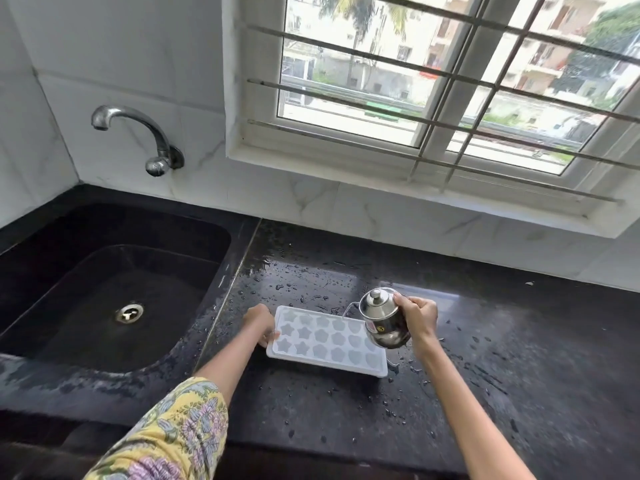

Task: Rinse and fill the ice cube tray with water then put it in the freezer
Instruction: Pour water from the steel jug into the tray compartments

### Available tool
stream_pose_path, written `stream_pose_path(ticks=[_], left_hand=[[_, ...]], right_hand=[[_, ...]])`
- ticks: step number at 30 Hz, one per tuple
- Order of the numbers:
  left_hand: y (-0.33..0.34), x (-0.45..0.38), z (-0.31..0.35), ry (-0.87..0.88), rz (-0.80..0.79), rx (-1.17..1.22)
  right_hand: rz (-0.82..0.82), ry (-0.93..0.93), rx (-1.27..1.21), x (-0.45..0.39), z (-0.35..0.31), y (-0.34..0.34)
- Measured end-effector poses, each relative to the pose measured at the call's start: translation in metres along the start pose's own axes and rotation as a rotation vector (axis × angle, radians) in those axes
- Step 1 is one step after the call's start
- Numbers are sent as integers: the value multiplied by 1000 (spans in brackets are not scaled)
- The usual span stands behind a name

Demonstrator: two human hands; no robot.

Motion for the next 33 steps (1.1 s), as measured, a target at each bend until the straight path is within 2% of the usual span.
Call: stream_pose_path(ticks=[4, 11, 23, 28, 33], left_hand=[[0, 2, 2, 25, 9, -6], [0, 7, 9, 83, 3, -187], [5, 2, 10, 120, -32, -280], [6, -2, 7, 104, -39, -262], [9, -12, 5, 106, -32, -135]], right_hand=[[11, -7, -19, 0, -2, -1], [14, -15, -23, 1, -8, -1], [17, 29, -129, 3, -3, -1], [37, -20, -189, -1, -28, -13], [65, -32, -180, -3, -33, -23]])
Point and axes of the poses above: each hand's wrist, its own x-axis away from the middle knuckle, its own y-axis out of the palm, z = x × y, the point moved 10 cm from there along -x, towards the middle knuckle, and after that the axes turned 4 degrees about x, right-handed, at the moved point
